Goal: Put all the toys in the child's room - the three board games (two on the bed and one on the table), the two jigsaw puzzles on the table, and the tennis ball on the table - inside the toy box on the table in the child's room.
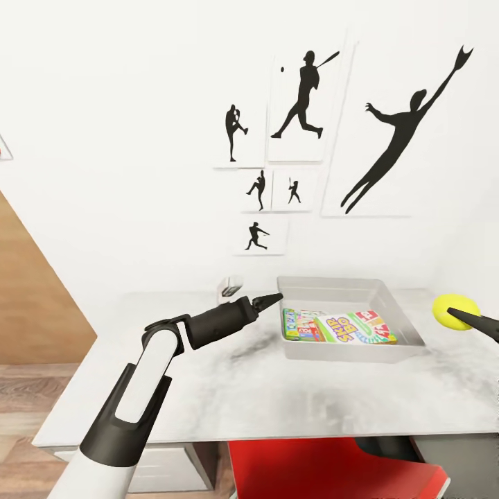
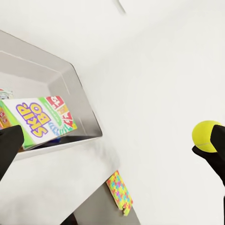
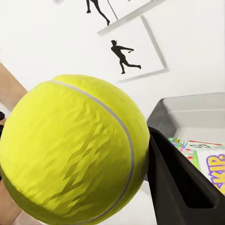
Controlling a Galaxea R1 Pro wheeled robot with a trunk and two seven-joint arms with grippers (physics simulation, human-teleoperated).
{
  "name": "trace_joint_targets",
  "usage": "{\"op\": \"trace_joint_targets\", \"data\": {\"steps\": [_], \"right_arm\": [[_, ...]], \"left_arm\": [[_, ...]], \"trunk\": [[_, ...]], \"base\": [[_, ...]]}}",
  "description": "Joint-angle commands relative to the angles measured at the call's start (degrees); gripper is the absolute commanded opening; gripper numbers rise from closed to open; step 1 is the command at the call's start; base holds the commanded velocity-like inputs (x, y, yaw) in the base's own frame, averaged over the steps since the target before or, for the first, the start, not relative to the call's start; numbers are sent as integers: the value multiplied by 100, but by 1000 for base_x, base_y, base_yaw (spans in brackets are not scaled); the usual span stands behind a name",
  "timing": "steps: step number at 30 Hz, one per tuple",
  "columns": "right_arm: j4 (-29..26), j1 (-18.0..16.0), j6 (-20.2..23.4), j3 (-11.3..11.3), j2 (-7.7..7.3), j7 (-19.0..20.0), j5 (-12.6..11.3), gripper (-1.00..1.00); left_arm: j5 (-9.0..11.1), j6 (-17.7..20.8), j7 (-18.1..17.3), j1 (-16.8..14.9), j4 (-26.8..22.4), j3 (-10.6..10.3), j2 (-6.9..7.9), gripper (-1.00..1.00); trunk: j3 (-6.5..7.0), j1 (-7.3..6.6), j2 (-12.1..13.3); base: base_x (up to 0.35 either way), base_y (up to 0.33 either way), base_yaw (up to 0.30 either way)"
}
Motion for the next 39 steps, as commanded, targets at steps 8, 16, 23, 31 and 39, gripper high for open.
{"op": "trace_joint_targets", "data": {"steps": [8, 16, 23, 31, 39], "right_arm": [[1, -7, 46, -1, -3, 6, -17, -100], [1, -7, 44, -3, -6, 7, -17, -100], [1, -7, 44, -3, -6, 7, -17, -100], [1, -7, 44, -2, -7, 2, -17, -100], [1, -7, 44, -2, -3, -3, -17, -100]], "left_arm": [[36, 23, 34, -5, -4, 1, -2, 100], [36, 23, 33, -5, -4, -2, -2, 100], [36, 23, 32, -5, -4, -3, -2, 100], [36, 23, 56, -5, -4, -3, -2, 100], [36, 23, 39, -8, -4, -3, -2, 100]], "trunk": [[-12, 3, -12], [-12, 3, -12], [-12, 3, -12], [-12, 3, -12], [-12, 3, -12]], "base": [[0, 0, -58], [0, 0, -13], [0, 0, -3], [0, -98, -1], [0, -199, 0]]}}
